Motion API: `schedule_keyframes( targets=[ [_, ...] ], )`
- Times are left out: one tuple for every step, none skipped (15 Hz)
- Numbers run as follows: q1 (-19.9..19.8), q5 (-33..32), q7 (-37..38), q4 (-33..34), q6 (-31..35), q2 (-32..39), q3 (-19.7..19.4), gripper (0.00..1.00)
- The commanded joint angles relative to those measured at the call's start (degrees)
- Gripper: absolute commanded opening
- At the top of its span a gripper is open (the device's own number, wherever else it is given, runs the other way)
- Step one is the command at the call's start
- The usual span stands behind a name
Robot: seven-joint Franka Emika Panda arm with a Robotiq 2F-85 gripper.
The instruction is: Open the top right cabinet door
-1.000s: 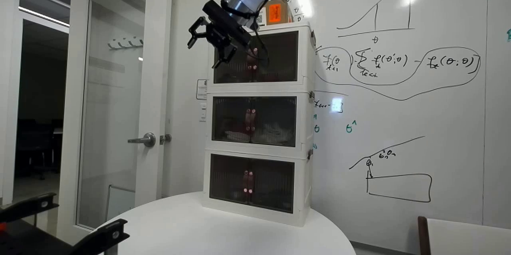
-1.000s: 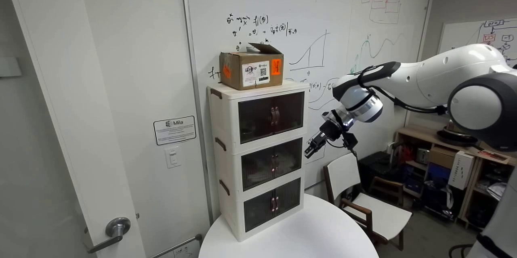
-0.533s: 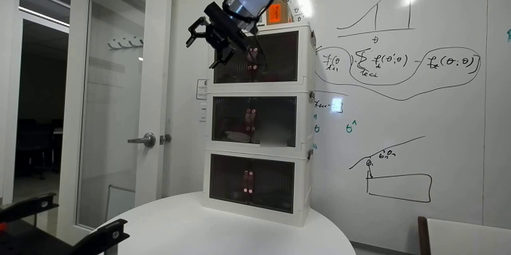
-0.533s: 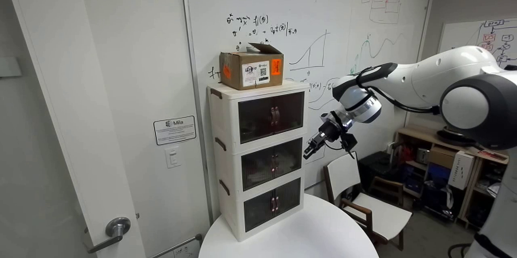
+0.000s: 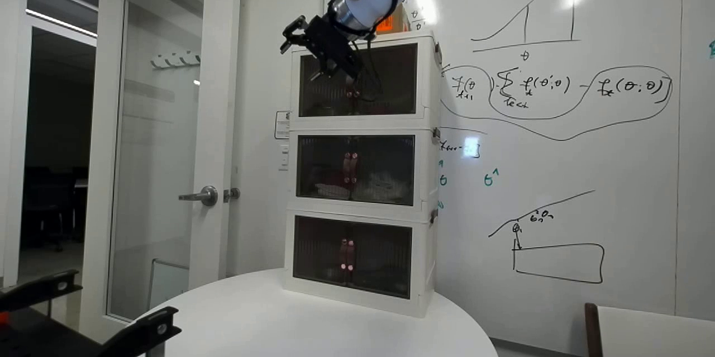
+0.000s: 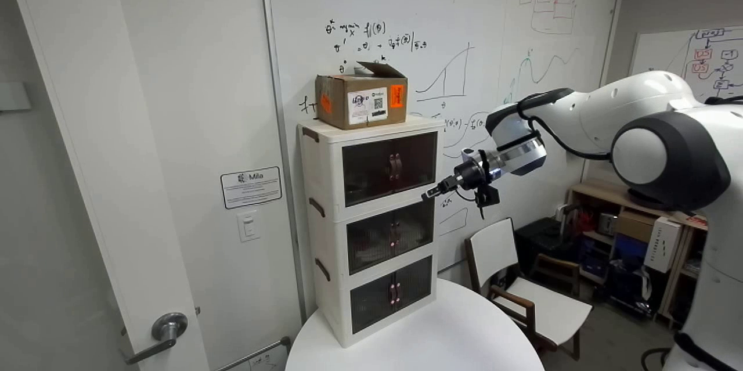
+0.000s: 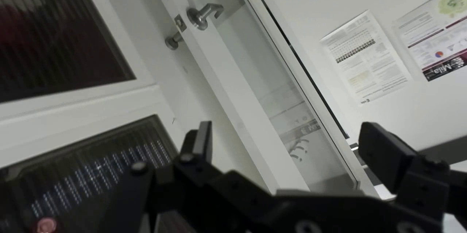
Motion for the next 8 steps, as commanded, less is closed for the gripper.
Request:
schedule_keyframes(
  targets=[
    [-1.3, 6.5, -8.9, 6.6, -0.5, 5.1, 1.2, 1.0],
    [-1.4, 8.0, -11.2, 8.1, -0.9, 6.2, 1.4, 1.0],
    [-1.5, 9.4, -12.9, 9.7, -1.0, 7.4, 1.6, 1.0],
    [-1.6, 10.4, -14.4, 10.9, -1.0, 8.5, 1.7, 1.0],
    [-1.8, 11.3, -15.5, 12.3, -1.3, 9.7, 1.7, 1.0],
    [-2.1, 12.1, -16.4, 13.5, -2.0, 10.7, 1.8, 1.0],
    [-2.6, 13.1, -17.1, 14.7, -2.6, 11.9, 1.7, 1.0],
    [-2.9, 13.7, -17.8, 15.6, -2.8, 12.8, 1.7, 1.0]
  ],
)
